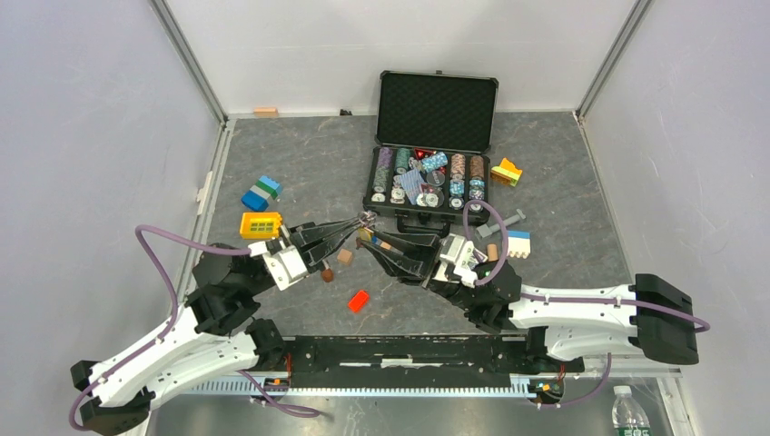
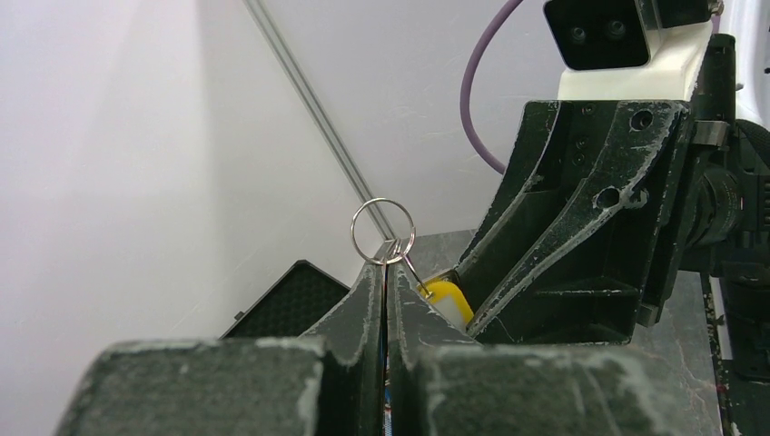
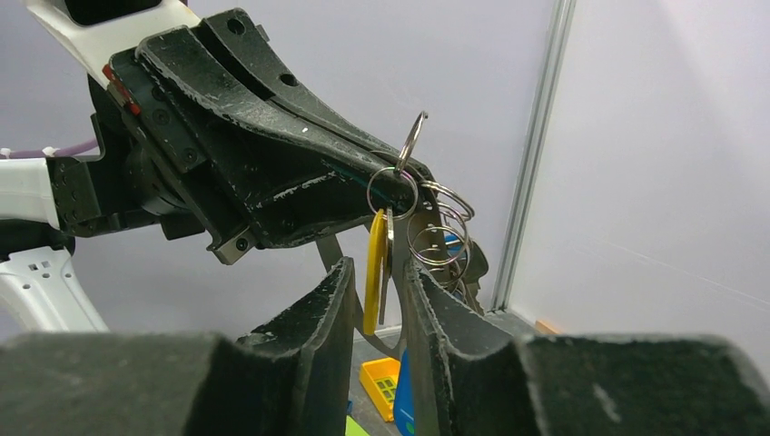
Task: Remove the keys from the keyring
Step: Remove the key from the keyring.
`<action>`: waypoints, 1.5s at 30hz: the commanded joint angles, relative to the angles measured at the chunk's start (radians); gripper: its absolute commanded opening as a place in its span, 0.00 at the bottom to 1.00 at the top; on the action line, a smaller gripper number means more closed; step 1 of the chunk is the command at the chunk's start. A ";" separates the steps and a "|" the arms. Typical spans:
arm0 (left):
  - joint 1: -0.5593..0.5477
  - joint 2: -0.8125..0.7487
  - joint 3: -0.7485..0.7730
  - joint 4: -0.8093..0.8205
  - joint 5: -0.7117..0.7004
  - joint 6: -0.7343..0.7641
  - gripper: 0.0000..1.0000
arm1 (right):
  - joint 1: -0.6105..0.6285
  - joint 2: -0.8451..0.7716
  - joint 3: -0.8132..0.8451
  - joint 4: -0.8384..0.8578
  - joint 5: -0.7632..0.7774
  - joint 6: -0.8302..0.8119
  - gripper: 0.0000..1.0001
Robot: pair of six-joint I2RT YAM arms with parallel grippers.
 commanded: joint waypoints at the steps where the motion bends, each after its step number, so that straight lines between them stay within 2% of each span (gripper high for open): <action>1: -0.003 0.002 -0.003 0.088 0.038 -0.037 0.02 | 0.009 0.002 0.050 0.047 0.002 0.012 0.31; 4: -0.004 0.006 -0.005 0.088 0.042 -0.039 0.02 | 0.009 0.003 0.050 0.052 0.005 0.012 0.30; 7: -0.003 0.010 -0.005 0.088 0.045 -0.040 0.02 | 0.009 0.002 0.052 0.055 0.006 0.012 0.25; 16: -0.004 0.021 -0.008 0.088 0.051 -0.043 0.02 | 0.011 -0.001 0.053 0.055 0.004 0.010 0.24; 19: -0.004 0.021 -0.009 0.088 0.050 -0.044 0.02 | 0.013 0.002 0.052 0.053 0.004 0.010 0.13; 24: -0.003 0.018 -0.017 0.088 0.039 -0.038 0.02 | 0.013 -0.012 0.045 0.031 0.002 0.015 0.00; 35: -0.001 0.003 -0.036 0.062 0.038 -0.012 0.02 | 0.016 -0.103 0.009 -0.028 -0.060 0.038 0.00; 45: -0.003 -0.007 -0.038 0.038 0.063 0.004 0.02 | 0.015 -0.134 0.014 -0.149 -0.020 0.025 0.00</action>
